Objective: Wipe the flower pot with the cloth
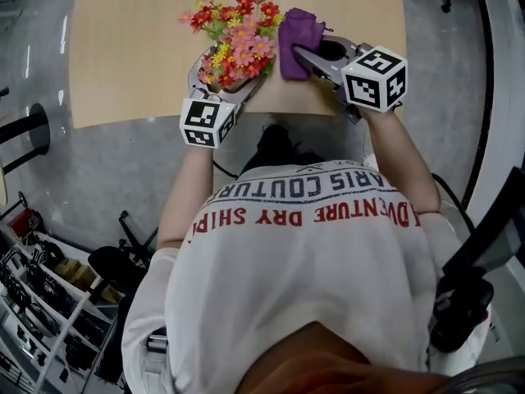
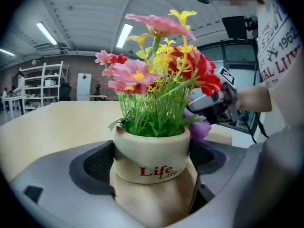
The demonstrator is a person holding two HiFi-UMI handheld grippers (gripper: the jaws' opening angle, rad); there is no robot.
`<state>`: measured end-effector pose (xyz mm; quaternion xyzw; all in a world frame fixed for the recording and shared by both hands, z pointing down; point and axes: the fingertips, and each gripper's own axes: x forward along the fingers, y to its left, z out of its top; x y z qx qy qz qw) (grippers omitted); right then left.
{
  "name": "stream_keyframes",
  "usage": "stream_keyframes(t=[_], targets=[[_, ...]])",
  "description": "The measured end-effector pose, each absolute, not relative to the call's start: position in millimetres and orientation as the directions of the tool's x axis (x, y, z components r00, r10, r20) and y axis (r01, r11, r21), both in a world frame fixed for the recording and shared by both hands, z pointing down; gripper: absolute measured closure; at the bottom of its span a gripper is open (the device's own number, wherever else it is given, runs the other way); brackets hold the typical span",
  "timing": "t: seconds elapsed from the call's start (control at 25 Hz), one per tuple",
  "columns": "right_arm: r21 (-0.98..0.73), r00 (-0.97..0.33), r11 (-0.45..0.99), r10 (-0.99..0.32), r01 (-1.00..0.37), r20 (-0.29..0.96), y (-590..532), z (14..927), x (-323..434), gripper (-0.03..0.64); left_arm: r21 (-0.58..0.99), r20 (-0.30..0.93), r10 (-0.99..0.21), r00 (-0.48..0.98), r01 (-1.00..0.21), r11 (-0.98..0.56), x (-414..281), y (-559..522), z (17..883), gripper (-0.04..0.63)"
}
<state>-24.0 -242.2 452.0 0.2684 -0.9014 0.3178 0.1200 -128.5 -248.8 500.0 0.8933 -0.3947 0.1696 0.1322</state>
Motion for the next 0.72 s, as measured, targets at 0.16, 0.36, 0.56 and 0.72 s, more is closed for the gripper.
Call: stream_keyframes(t=[0.16, 0.36, 0.56, 0.72], targets=[[-0.522, -0.843, 0.663, -0.385, -0.536, 0.377, -247, 448, -34, 0.568, 0.105, 0.415, -0.587, 0.695, -0.677, -0.728, -126, -245, 495, 0.091], [-0.513, -0.839, 0.67, -0.358, -0.537, 0.41, -246, 457, -47, 0.568, 0.094, 0.401, -0.586, 0.704, -0.668, -0.738, -125, -244, 488, 0.091], [-0.453, -0.802, 0.684, -0.351, -0.572, 0.483, -251, 471, -51, 0.568, 0.095, 0.401, -0.582, 0.708, -0.664, -0.742, -125, -241, 483, 0.091], [-0.427, -0.756, 0.67, -0.323, -0.607, 0.569, -260, 491, -50, 0.575, 0.097, 0.405, -0.576, 0.71, -0.66, -0.745, -126, -240, 481, 0.091]])
